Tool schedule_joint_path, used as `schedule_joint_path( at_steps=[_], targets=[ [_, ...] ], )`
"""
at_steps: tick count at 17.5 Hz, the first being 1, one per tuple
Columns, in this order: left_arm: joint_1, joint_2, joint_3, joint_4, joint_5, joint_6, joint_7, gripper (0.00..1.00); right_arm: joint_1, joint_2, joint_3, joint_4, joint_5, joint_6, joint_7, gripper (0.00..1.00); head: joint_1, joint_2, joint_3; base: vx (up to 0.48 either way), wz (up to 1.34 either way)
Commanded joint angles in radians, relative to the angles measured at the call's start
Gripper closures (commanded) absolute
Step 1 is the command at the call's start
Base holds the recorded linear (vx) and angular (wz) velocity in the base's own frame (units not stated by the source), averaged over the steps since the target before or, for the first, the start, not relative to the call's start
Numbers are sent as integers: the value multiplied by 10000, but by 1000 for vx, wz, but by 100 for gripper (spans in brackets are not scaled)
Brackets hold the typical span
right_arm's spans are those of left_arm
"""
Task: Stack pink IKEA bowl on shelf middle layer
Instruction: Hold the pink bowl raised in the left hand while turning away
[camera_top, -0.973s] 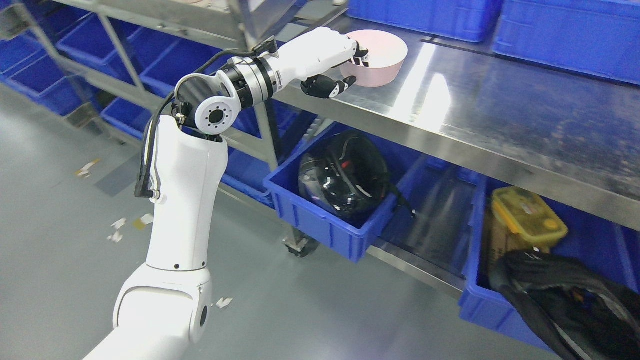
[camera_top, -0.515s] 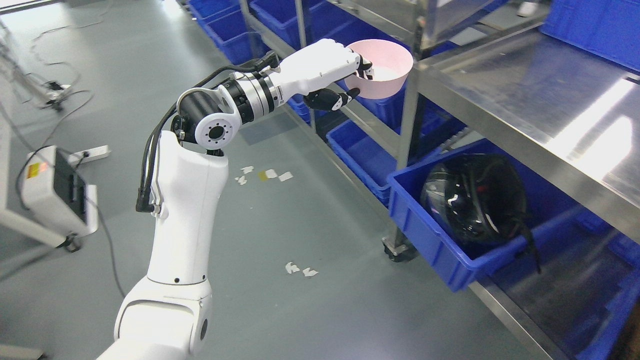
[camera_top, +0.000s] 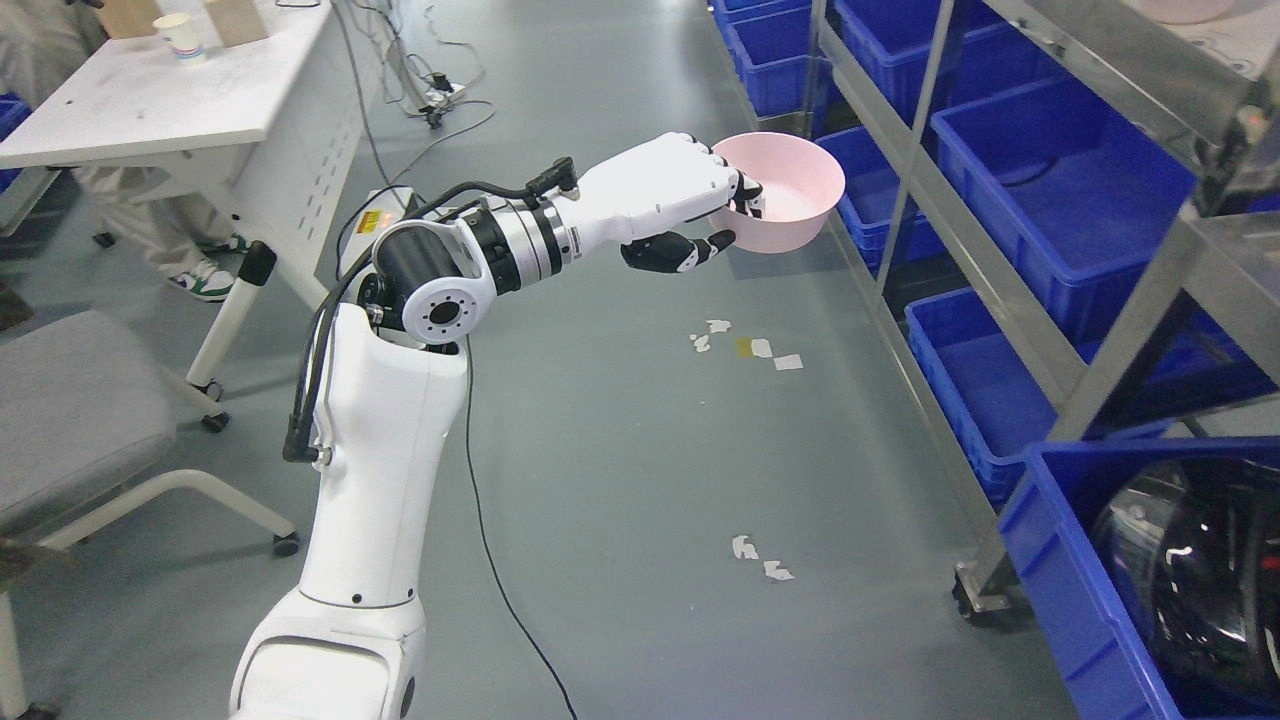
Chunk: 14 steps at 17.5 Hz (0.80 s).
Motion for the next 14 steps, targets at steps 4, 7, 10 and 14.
schedule_joint_path(
  at_steps=[4,7,10,14],
  targets=[
    [141,175,-154,-334,118,-2,-3,92,228,-175,1,-175,0,-2,-1,0,0,0,0,119,518],
    [141,175,-154,-350,164,-17,-3,92,228,-175,1,-175,0,-2,-1,0,0,1,0,168,451],
    [141,175,-154,-350,241,-17,-3,92,228,-175,1,-175,0,-2,-1,0,0,1,0,281,144],
    [141,175,-139,-350,256,-17,12,92,228,-175,1,-175,0,-2,-1,0,0,1,0,341,3]
  ],
)
